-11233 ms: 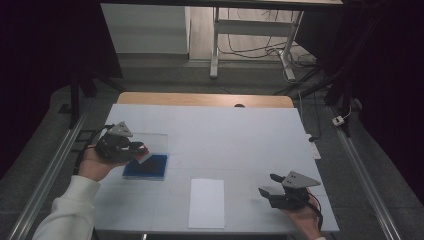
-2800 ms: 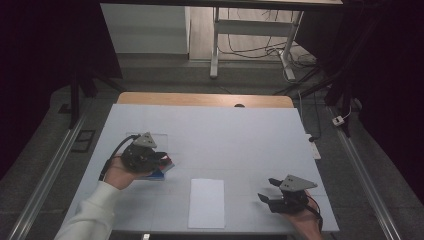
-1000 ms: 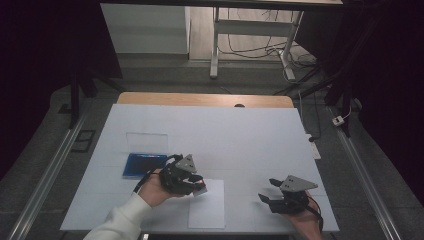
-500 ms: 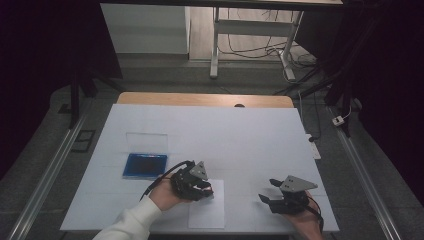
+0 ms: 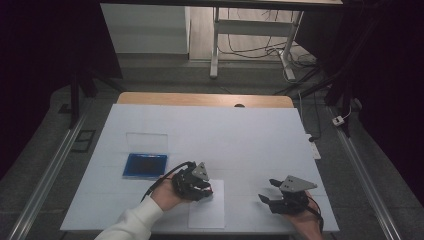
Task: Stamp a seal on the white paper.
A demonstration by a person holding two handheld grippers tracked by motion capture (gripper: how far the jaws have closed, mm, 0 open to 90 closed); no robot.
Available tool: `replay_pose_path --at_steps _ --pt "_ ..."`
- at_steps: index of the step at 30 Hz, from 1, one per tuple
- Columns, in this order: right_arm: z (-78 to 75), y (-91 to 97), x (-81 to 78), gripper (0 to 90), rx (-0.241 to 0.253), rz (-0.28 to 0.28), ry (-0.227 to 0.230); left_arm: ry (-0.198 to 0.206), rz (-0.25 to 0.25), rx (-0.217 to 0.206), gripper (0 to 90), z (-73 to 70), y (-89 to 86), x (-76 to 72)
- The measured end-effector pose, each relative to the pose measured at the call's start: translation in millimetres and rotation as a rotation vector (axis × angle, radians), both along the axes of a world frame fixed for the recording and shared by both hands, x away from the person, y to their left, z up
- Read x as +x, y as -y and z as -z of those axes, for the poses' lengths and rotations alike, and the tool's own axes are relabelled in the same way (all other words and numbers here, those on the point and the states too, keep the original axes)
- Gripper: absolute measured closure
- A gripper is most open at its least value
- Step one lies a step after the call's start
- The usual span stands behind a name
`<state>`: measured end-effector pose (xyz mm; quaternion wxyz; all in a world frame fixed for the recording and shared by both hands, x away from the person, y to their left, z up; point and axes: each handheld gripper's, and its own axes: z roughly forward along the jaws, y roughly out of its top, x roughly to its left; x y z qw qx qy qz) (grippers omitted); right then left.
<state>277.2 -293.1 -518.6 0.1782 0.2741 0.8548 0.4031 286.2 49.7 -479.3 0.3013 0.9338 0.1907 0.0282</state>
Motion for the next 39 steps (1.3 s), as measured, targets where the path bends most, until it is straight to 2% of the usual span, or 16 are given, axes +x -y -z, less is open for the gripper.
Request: replay_pose_path --at_steps 9,39 --pt "-0.2 0.2 -0.1 31.1 -0.001 -0.001 0.001 0.002 0.002 0.018 70.3 3.5 3.2 0.1" --pt "-0.8 0.2 -0.3 31.1 -0.007 -0.002 0.004 -0.016 0.000 0.027 70.7 7.0 5.4 1.3"
